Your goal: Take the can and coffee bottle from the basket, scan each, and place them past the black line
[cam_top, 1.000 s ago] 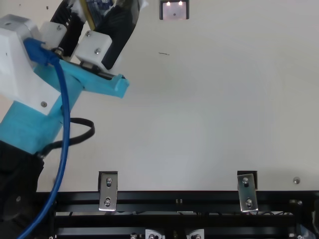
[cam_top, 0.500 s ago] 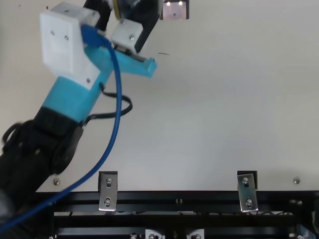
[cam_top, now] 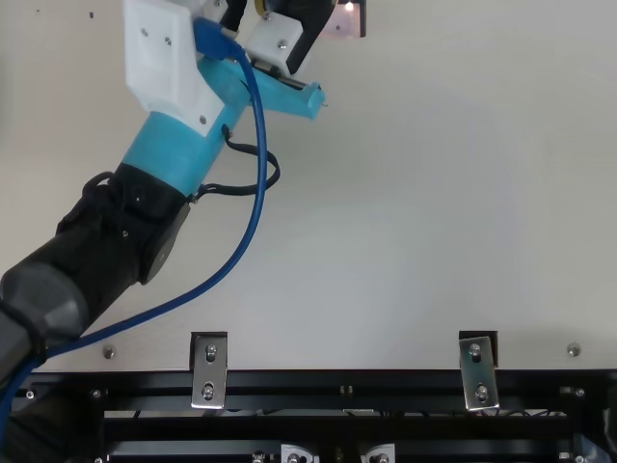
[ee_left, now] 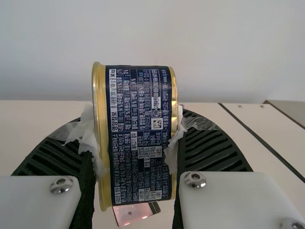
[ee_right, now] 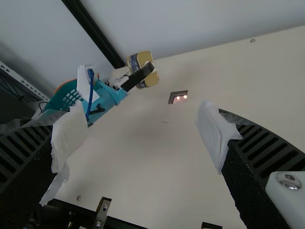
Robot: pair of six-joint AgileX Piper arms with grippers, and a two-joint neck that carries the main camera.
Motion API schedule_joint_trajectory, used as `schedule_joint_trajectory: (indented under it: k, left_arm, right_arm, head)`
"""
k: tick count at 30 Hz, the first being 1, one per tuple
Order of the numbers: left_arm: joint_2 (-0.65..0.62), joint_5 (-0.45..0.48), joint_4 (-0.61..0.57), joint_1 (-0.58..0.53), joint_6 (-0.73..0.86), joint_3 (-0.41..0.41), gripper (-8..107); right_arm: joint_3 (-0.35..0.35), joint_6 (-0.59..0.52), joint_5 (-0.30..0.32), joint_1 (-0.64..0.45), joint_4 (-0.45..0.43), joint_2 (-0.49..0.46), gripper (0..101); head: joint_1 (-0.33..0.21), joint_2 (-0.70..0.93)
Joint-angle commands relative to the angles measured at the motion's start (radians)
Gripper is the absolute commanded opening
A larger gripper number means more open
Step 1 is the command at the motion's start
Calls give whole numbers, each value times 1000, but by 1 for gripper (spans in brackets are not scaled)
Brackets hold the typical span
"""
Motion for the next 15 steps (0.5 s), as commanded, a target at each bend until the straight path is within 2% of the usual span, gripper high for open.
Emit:
schedule_joint_trajectory:
  k: [1, 15]
  left_arm:
    - [15, -6, 9, 3, -8, -6, 10]
    - [152, -26, 55, 6, -40, -107, 10]
  right_arm:
    - [0, 0, 0, 0, 0, 0, 101]
    - [0, 0, 0, 0, 0, 0, 101]
  head:
    - [-3, -6]
    - [-3, -6]
